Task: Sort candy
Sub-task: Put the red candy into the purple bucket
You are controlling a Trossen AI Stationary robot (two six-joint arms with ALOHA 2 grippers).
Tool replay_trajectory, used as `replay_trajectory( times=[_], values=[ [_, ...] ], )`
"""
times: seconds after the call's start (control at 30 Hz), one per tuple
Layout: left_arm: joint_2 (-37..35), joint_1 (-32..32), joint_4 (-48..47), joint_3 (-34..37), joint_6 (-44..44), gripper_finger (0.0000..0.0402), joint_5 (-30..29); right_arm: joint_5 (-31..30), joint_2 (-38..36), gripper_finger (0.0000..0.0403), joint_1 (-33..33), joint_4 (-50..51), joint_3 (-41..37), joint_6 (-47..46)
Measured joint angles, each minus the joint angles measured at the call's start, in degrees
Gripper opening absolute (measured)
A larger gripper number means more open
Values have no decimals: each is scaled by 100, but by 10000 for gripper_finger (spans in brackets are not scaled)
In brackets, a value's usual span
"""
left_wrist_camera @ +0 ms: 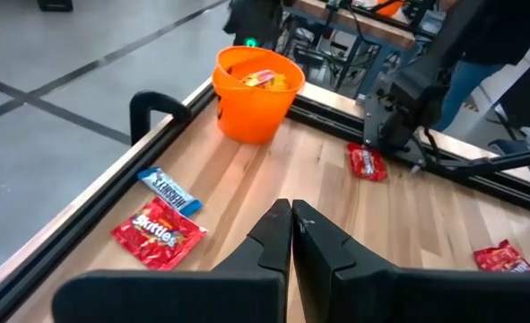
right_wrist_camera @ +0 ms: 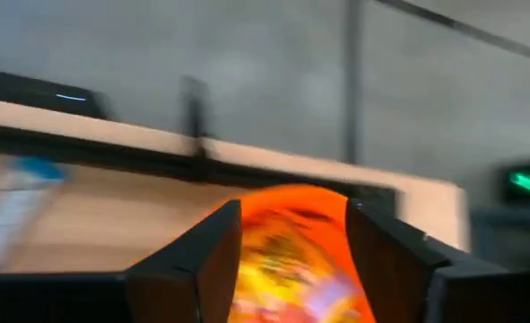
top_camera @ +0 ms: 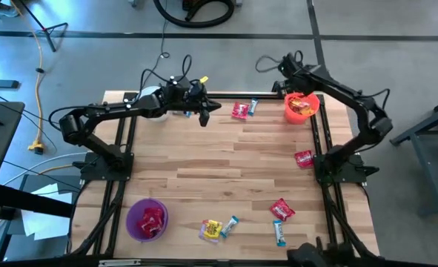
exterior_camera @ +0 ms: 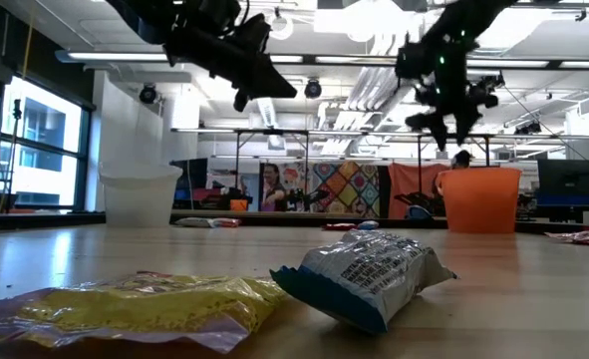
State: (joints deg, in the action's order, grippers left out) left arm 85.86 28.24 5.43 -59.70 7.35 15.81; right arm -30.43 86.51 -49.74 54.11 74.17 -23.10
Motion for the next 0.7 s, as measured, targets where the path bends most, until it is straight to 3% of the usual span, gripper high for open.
replay_trajectory(
  times=[0.23, 0.53, 0.7],
  values=[
    [0, -15, 394, 343, 49, 0, 94, 2404, 119, 210, 401, -1492, 182, 568],
    [7, -44, 1337, 1045, 874, 0, 238, 3831, 1288, 210, 1012, -2383, 148, 816],
    [7, -150, 1346, 1045, 903, 0, 245, 3858, 2015, 210, 984, -2521, 147, 755]
  ],
)
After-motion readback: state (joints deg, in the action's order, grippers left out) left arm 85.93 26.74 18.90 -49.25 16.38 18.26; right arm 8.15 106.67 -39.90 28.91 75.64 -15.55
